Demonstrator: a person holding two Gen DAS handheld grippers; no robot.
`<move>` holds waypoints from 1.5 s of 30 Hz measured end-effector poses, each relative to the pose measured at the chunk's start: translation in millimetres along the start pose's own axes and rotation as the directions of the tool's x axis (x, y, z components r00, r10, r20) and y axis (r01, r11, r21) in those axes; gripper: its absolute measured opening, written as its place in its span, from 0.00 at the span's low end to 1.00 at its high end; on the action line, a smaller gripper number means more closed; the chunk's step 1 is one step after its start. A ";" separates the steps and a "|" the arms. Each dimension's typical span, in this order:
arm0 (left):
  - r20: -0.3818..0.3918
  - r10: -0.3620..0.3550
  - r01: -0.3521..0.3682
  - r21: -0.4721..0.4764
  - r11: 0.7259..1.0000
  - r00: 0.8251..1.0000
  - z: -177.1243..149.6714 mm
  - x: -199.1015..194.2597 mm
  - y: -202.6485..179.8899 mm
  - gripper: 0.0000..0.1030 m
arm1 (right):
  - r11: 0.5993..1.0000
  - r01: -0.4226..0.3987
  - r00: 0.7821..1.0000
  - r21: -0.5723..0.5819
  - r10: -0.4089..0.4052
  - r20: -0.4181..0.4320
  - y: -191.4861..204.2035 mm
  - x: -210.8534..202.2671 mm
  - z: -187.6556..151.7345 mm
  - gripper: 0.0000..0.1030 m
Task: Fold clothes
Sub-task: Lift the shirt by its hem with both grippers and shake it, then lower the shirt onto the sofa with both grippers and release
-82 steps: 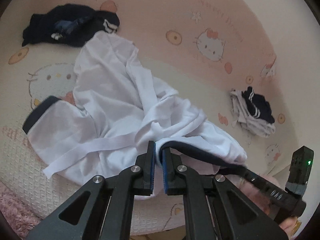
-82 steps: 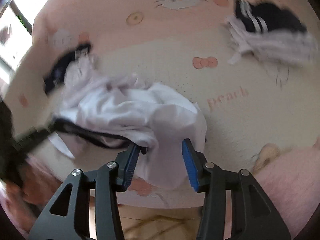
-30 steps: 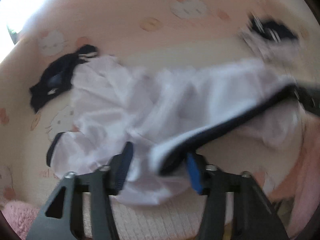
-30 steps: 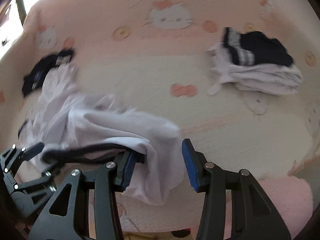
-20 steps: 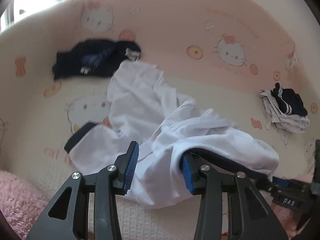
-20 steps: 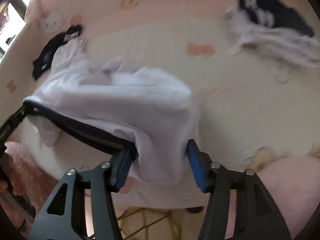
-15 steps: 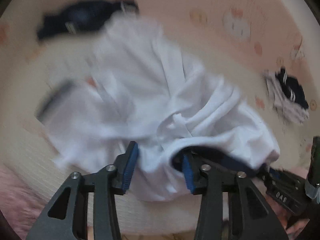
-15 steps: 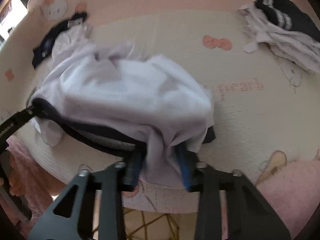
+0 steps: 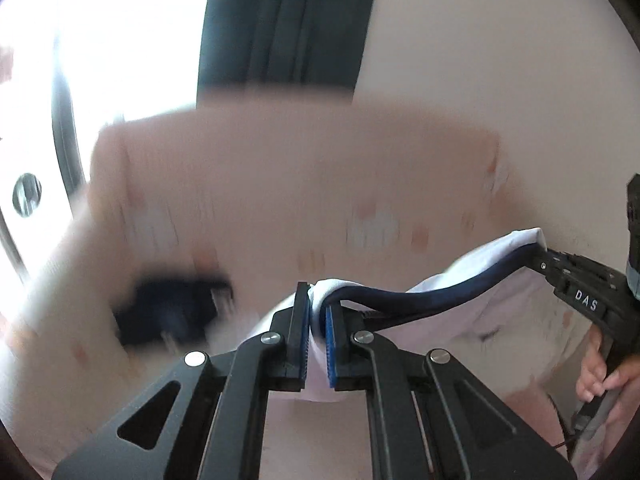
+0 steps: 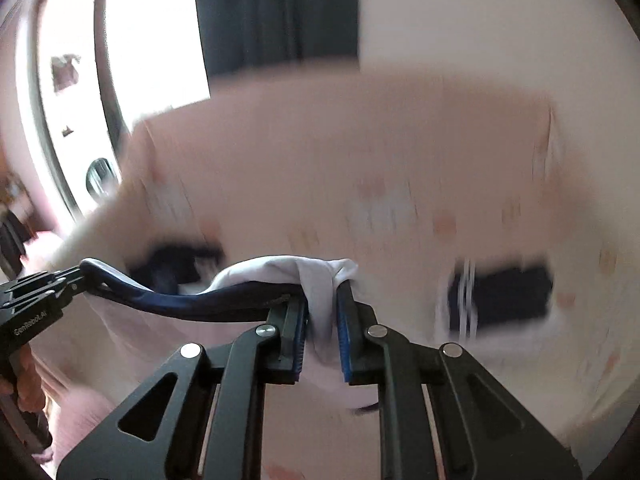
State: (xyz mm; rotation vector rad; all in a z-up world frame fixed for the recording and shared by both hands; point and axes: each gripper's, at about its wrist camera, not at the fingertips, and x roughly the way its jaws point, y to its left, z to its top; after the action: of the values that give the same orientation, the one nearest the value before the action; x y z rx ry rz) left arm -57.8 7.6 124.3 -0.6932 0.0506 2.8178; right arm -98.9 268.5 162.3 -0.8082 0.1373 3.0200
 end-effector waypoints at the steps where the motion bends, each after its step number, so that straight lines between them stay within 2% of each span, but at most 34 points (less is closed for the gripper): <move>1: 0.034 0.009 -0.009 0.019 1.000 0.999 12.2 -14.0 -0.7 0.07 | 1.000 -0.015 0.999 -0.003 0.015 0.043 2.2 -17.3 12.2 0.12; 3: 0.056 0.014 -0.016 0.034 0.999 0.998 27.5 -31.1 1.2 0.07 | 0.999 -0.038 0.994 -0.012 0.039 0.099 8.3 -45.4 28.0 0.12; 6: 0.067 0.002 -0.006 0.059 0.998 0.998 33.7 -46.8 2.0 0.07 | 0.997 -0.073 0.987 -0.025 0.076 0.143 18.6 -73.5 35.9 0.12; 10: 0.075 -0.142 0.135 0.095 0.986 0.987 36.8 -66.5 3.3 0.07 | 0.992 -0.123 0.976 -0.032 0.127 0.178 26.1 -101.9 45.2 0.12; 11: 0.067 -0.156 0.148 0.105 0.983 0.985 37.4 -66.2 2.7 0.07 | 0.990 -0.137 0.974 -0.024 0.139 0.178 27.9 -105.1 47.7 0.13; 16: 0.069 -0.123 0.118 0.076 0.990 0.990 38.9 -67.7 5.2 0.07 | 0.984 -0.171 0.970 0.050 0.159 0.186 15.4 -113.4 45.9 0.13; 17: 0.099 -0.163 0.160 0.036 0.987 0.982 41.7 -75.7 8.2 0.07 | 0.979 -0.192 0.964 0.063 0.176 0.198 11.7 -118.5 46.8 0.13; 19: 0.173 -0.263 0.273 -0.037 0.961 0.949 46.9 -93.4 12.1 0.07 | 0.968 -0.234 0.952 0.088 0.210 0.223 4.2 -128.6 48.8 0.13; 20: 0.206 -0.275 0.286 -0.025 0.958 0.939 50.1 -100.0 7.9 0.07 | 0.952 -0.287 0.937 0.104 0.256 0.236 -1.1 -131.6 50.9 0.14; 22: 0.194 -0.190 0.187 0.030 0.982 0.963 50.0 -89.7 -2.2 0.07 | 0.911 -0.390 0.901 0.136 0.347 0.260 -11.6 -134.3 56.4 0.14; 23: 0.138 -0.156 0.154 0.026 0.988 0.978 47.1 -66.7 -1.5 0.07 | 0.924 -0.361 0.913 0.130 0.321 0.252 -11.7 -131.4 59.2 0.14; 25: -0.017 -0.107 0.107 -0.006 0.994 0.994 39.2 -6.4 5.0 0.07 | 0.982 -0.174 0.969 0.072 0.157 0.193 -4.2 -108.9 60.4 0.14; 27: -0.149 -0.072 0.067 -0.039 0.997 0.986 35.1 48.4 11.6 0.07 | 0.991 -0.116 0.990 0.066 0.109 0.090 -5.3 -65.0 60.7 0.14; 28: -0.174 -0.073 0.064 -0.057 0.996 0.982 39.9 64.1 14.8 0.07 | 0.993 -0.100 0.995 0.067 0.098 0.035 -6.7 -41.2 60.8 0.14; 30: -0.114 -0.075 0.068 -0.066 0.996 0.991 73.4 66.6 16.1 0.07 | 0.991 -0.116 0.989 0.066 0.109 0.096 -2.9 -50.8 78.9 0.14; 32: 0.039 -0.086 0.087 -0.005 0.996 0.995 109.0 22.2 6.7 0.07 | 0.988 -0.140 0.974 0.062 0.126 0.189 2.1 -70.9 100.3 0.14; 34: 0.177 -0.099 0.089 0.063 0.994 0.979 138.0 -23.3 -3.6 0.07 | 0.985 -0.164 0.949 0.056 0.142 0.280 7.0 -91.1 121.8 0.14; 35: 0.204 -0.097 0.081 0.086 0.993 0.974 137.8 -39.4 -8.3 0.07 | 0.986 -0.158 0.937 0.050 0.134 0.323 9.5 -105.3 127.8 0.14; 37: 0.203 -0.116 0.094 0.114 0.989 0.972 123.5 -55.6 -9.9 0.09 | 0.989 -0.133 0.921 0.062 0.100 0.377 10.7 -126.5 128.3 0.15; 39: 0.173 -0.137 0.115 0.130 0.985 0.975 100.8 -60.8 -10.6 0.10 | 0.989 -0.117 0.928 0.088 0.077 0.366 7.9 -126.6 104.2 0.15; 40: 0.138 -0.144 0.127 0.128 0.984 0.980 82.7 -55.4 -11.3 0.10 | 0.989 -0.108 0.939 0.103 0.068 0.336 6.7 -119.3 86.0 0.15; 43: -0.033 -0.130 0.133 0.109 0.985 0.991 7.2 -1.0 -14.3 0.10 | 0.982 -0.084 0.981 0.170 0.052 0.186 -0.4 -69.7 14.1 0.15; 44: -0.126 -0.126 0.136 0.074 0.988 0.984 -25.9 28.8 -12.6 0.09 | 0.977 -0.078 0.993 0.200 0.058 0.101 -3.4 -42.1 -18.6 0.16; 45: -0.227 -0.136 0.142 0.012 0.990 0.964 -60.5 62.3 -8.1 0.09 | 0.972 -0.062 0.998 0.227 0.059 0.023 -6.4 -17.2 -45.2 0.16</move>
State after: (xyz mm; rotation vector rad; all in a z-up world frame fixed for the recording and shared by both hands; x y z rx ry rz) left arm -82.0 23.9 42.1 -0.9684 0.0782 2.5887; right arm -61.2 271.1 131.4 -0.7717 0.5065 2.9888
